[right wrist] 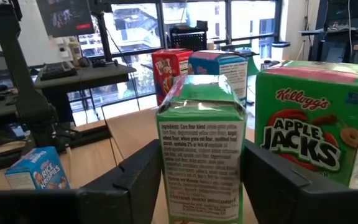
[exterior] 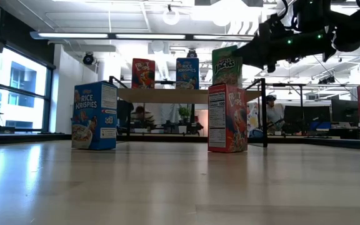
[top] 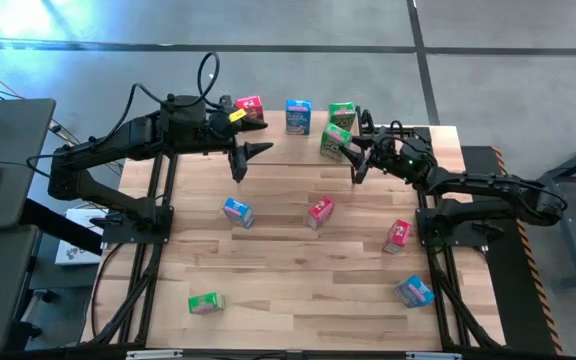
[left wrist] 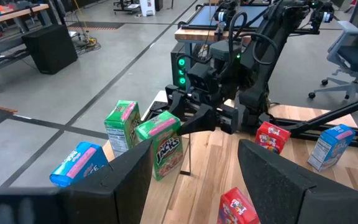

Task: Stack cereal on shelf
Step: Put the top green cereal box on the shelf aligned with the other green cereal box

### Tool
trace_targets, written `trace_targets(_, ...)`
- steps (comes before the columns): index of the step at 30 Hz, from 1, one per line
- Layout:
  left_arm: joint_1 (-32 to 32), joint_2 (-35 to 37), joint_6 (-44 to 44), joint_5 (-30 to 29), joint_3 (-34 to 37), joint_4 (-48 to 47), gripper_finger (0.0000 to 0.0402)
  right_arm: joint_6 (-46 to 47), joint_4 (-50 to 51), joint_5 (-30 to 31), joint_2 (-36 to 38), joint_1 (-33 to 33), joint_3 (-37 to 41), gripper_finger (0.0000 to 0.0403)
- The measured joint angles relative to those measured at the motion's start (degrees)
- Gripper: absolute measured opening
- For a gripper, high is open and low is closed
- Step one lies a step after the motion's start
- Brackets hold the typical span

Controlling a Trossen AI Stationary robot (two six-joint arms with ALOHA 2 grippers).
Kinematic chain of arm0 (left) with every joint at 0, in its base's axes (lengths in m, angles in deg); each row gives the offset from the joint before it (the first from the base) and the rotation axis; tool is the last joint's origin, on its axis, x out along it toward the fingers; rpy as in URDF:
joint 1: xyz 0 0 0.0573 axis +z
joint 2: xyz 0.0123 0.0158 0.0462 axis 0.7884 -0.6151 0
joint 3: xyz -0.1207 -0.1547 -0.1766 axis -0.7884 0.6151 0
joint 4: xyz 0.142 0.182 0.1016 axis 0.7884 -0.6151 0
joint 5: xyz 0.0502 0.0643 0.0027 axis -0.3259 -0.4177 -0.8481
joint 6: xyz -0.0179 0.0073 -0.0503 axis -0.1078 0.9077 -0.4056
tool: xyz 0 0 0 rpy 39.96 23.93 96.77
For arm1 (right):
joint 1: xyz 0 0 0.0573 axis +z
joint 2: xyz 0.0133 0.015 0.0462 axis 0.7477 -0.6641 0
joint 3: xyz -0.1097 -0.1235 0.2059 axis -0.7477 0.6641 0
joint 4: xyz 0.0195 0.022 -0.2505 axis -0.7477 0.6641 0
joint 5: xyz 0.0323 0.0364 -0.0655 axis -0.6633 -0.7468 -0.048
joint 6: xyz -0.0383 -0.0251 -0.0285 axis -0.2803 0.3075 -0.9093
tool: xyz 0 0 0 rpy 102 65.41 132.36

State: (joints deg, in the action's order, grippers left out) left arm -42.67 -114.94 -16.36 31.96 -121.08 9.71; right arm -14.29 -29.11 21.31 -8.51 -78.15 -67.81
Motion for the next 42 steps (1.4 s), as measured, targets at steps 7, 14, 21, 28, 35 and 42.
trace_targets(7, 0.0, 0.0, 0.0, 0.0, 0.0, 0.0, 0.0225, 1.1, 1.4, 1.2, 1.8, 0.0, 0.0, 0.0221)
trace_targets(14, 0.0, 0.0, 0.0, 0.0, 0.0, 0.0, 0.0225, 1.3, 2.5, 1.2, 3.5, -0.2, 0.0, 0.0253)
trace_targets(21, 0.0, 0.0, 0.0, 0.0, 0.0, 0.0, 0.0225, 0.3, 8.5, 1.2, 4.7, -0.2, -4.3, 0.0257)
trace_targets(28, 0.0, 0.0, 0.0, 0.0, 0.0, 0.0, 0.0225, -0.8, 23.9, 1.2, 4.7, -0.2, -13.6, 0.0257)
trace_targets(35, 0.0, 0.0, 0.0, 0.0, 0.0, 0.0, 0.0225, -2.2, 39.8, 1.2, 4.7, -0.2, -24.9, 0.0257)
trace_targets(42, 0.0, 0.0, 0.0, 0.0, 0.0, 0.0, 0.0225, -2.5, 55.8, 2.6, 3.9, -0.2, -36.2, 0.0257)
